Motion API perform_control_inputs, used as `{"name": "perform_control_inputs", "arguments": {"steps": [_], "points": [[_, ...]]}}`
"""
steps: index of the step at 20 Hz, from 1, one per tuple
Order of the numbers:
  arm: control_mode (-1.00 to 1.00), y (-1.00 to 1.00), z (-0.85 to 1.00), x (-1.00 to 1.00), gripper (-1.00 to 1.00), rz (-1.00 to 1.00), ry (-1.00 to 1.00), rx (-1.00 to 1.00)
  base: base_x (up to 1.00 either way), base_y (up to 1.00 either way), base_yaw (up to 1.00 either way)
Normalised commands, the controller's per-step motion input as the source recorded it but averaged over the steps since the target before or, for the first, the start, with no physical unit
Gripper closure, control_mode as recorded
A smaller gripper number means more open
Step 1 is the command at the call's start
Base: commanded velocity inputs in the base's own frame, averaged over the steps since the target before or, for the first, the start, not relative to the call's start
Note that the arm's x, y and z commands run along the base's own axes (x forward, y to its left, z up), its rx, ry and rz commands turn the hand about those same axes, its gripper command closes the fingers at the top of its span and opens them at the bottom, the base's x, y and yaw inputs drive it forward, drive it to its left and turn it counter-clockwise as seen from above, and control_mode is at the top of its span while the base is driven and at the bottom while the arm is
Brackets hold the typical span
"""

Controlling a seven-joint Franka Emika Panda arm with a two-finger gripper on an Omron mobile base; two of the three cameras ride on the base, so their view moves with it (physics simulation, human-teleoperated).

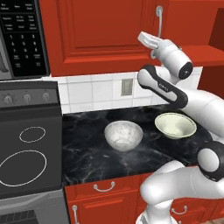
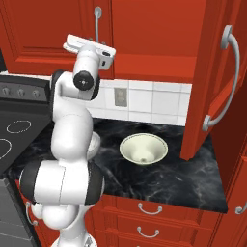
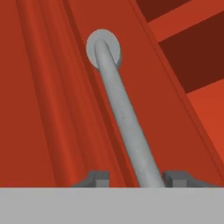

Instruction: Open the cabinet. Pick the bowls from the counter and place them in the cabinet. Then close the cabinet.

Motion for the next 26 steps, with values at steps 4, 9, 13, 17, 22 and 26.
{"name": "perform_control_inputs", "arguments": {"steps": [4,9,13,17,22,26], "points": [[-1.00,0.26,-0.01,0.56,1.00,0.05,0.00,-0.10,0.00,0.00,0.00],[-1.00,0.16,-0.04,0.62,1.00,0.10,0.01,-0.07,0.00,0.00,0.00],[-1.00,0.24,0.00,-0.07,1.00,0.32,0.07,-0.11,0.00,0.00,0.00],[-1.00,1.00,0.00,-0.58,1.00,0.41,0.02,-0.32,0.00,0.00,0.00],[-1.00,1.00,0.00,-0.81,1.00,0.33,0.00,-0.34,0.00,0.00,0.00],[-1.00,1.00,0.00,-0.78,1.00,0.19,0.00,-0.31,0.00,0.00,0.00]]}}
